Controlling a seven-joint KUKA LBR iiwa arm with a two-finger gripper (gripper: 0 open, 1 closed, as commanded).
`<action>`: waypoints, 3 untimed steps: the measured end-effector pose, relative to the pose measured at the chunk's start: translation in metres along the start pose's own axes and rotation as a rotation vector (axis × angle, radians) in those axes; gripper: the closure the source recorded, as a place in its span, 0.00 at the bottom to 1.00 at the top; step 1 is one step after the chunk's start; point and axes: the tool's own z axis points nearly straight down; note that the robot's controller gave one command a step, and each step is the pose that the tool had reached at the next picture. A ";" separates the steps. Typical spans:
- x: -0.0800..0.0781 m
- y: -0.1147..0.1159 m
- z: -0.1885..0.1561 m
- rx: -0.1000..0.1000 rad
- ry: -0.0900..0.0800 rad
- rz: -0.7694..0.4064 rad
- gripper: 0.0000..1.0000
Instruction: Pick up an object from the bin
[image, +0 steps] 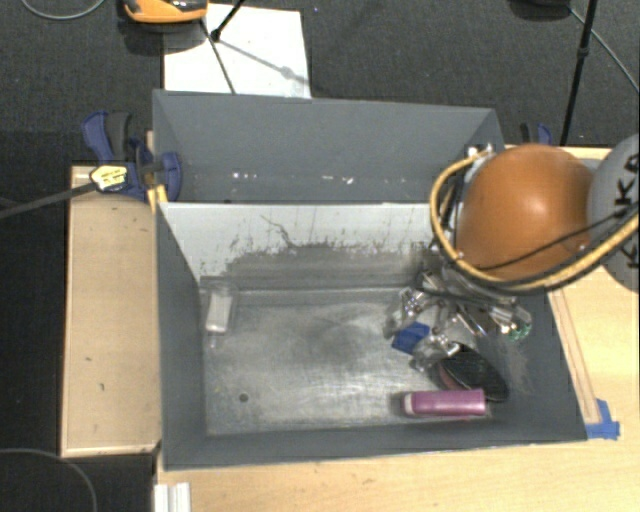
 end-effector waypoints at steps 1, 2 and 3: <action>0.002 0.001 0.004 -0.005 0.008 0.003 0.00; 0.012 0.015 0.133 -0.011 0.011 -0.370 0.00; 0.011 0.014 0.131 -0.008 0.008 -0.365 1.00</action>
Offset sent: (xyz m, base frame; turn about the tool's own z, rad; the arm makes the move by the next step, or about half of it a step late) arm 0.0000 0.0000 0.0000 0.0000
